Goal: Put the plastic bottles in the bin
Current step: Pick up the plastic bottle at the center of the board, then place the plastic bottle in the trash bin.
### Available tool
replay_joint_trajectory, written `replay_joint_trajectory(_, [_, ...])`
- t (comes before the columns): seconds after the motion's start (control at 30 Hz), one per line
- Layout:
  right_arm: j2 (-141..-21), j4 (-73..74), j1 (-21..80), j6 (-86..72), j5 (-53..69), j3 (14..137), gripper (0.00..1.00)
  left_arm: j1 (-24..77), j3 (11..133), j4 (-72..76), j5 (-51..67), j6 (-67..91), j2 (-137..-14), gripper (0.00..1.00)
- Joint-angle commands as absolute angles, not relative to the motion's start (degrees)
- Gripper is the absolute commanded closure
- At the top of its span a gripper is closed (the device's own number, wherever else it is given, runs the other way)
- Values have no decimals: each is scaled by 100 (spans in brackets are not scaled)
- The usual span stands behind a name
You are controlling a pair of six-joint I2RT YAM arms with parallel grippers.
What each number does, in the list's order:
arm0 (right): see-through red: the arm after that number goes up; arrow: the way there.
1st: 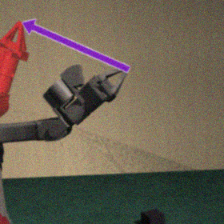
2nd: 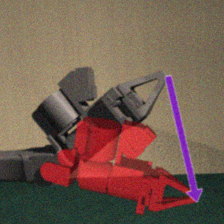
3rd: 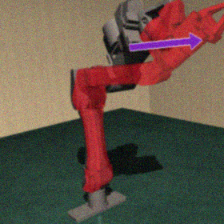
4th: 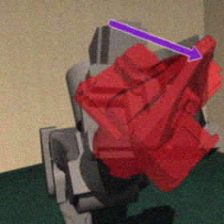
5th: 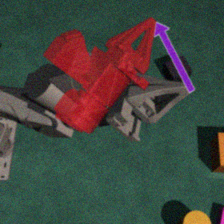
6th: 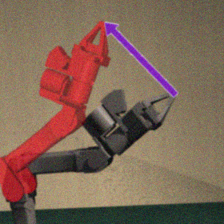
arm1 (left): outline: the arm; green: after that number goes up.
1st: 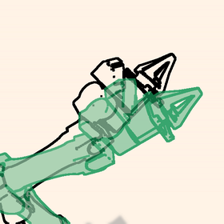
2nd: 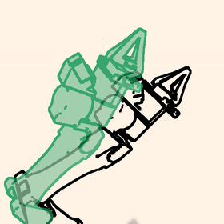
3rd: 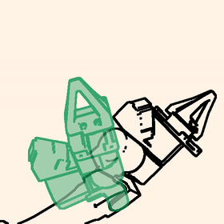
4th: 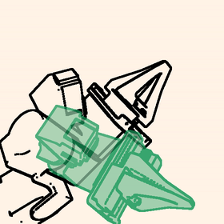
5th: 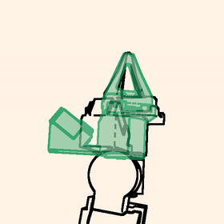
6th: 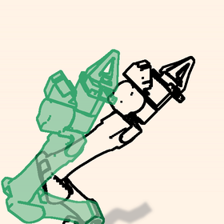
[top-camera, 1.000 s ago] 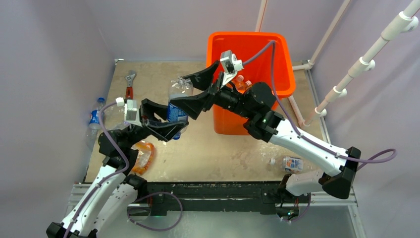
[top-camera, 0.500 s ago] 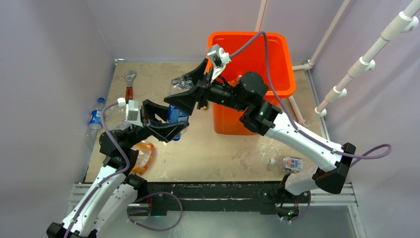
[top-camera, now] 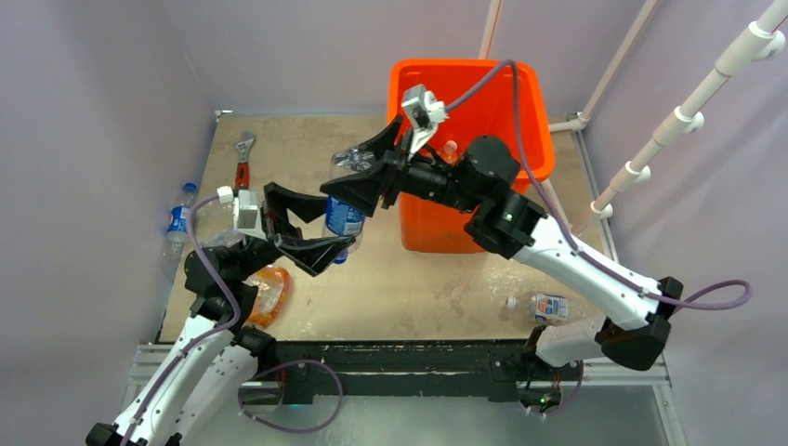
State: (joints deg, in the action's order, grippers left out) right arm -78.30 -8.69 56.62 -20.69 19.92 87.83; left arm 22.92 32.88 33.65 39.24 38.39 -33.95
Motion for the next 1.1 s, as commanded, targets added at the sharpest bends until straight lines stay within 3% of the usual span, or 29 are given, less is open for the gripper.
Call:
replay_joint_trajectory(0.0, [-7076,-920,5667,-1594,1532,9010,65,2294,3464,2898,3298,3614,-3199,7])
replay_joint_trajectory(0.2, [-6229,-1177,5660,-657,285,8945,68,2294,3714,1679,1708,3107,-2735,1])
replay_joint_trajectory(0.37, [-5957,-1536,5661,517,-911,8976,66,2294,3696,1631,1613,3103,-2753,1])
replay_joint_trajectory(0.63, [-6475,-2358,5633,2355,-3157,9031,68,2236,3849,1152,995,3019,-2780,1])
replay_joint_trajectory(1.07, [-7584,-787,3530,369,-2516,9764,66,2167,3850,1027,864,3077,-2831,1])
